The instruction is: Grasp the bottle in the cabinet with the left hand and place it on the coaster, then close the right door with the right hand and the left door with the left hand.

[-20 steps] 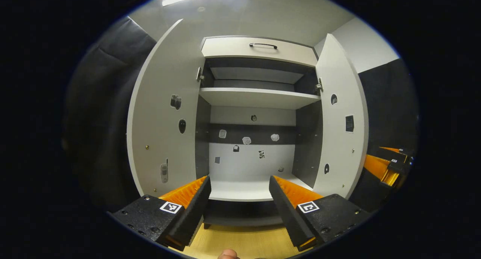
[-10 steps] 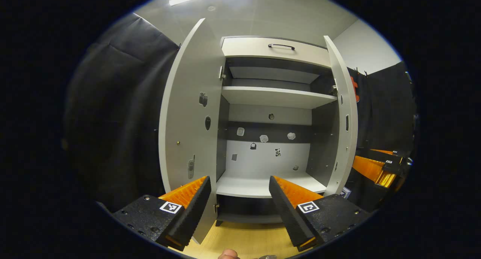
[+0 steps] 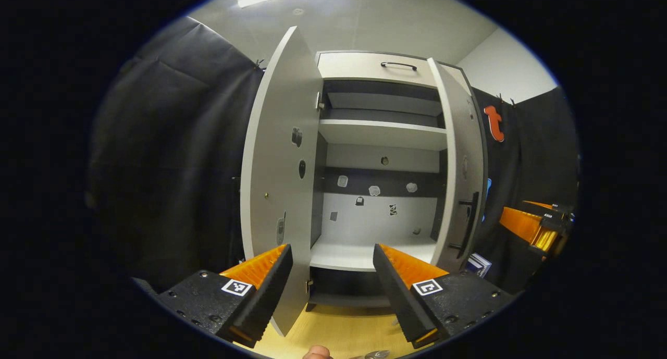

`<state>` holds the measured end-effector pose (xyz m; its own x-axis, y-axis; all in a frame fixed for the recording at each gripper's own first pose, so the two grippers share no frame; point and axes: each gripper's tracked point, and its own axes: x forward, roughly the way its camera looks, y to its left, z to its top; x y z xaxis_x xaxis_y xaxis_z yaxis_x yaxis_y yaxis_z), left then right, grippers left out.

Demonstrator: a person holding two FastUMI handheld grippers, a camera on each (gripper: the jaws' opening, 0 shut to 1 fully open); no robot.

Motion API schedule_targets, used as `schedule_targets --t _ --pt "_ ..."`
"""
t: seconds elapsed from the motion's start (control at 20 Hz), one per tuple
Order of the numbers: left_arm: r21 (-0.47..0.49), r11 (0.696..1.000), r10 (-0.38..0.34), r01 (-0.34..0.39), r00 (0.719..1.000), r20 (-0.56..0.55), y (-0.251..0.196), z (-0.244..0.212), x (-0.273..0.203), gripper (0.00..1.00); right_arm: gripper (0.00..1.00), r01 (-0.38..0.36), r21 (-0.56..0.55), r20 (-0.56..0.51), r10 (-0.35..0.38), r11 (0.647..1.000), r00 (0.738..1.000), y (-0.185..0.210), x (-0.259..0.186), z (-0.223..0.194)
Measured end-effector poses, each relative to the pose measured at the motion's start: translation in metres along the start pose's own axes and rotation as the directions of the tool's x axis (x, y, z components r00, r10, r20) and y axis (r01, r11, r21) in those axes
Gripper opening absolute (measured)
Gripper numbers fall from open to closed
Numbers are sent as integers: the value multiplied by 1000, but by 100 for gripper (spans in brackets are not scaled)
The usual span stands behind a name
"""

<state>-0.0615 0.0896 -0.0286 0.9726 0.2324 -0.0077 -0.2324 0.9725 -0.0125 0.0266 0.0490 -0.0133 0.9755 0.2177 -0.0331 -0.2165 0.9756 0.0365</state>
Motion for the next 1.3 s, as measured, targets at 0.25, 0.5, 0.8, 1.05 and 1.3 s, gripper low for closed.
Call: schedule_targets --t 0.25,0.5,0.8,1.05,1.3 --pt "7 1000 -24 24 1000 -1 -9 0 4 96 97 31 -7 7 -31 1000 1000 -11 -6 2" --pt "9 999 -36 36 999 3 -14 1 7 96 97 48 -6 12 -48 999 999 -18 -7 3" --pt "20 1000 -21 21 1000 16 -10 5 9 96 97 59 -4 17 -59 998 998 -24 -6 4" --pt "17 997 74 -76 994 86 18 29 6 96 97 59 -4 10 -59 998 998 -26 -2 0" --pt "33 964 249 -263 943 221 77 82 -12 96 97 58 0 1 -58 998 998 -26 3 -5"
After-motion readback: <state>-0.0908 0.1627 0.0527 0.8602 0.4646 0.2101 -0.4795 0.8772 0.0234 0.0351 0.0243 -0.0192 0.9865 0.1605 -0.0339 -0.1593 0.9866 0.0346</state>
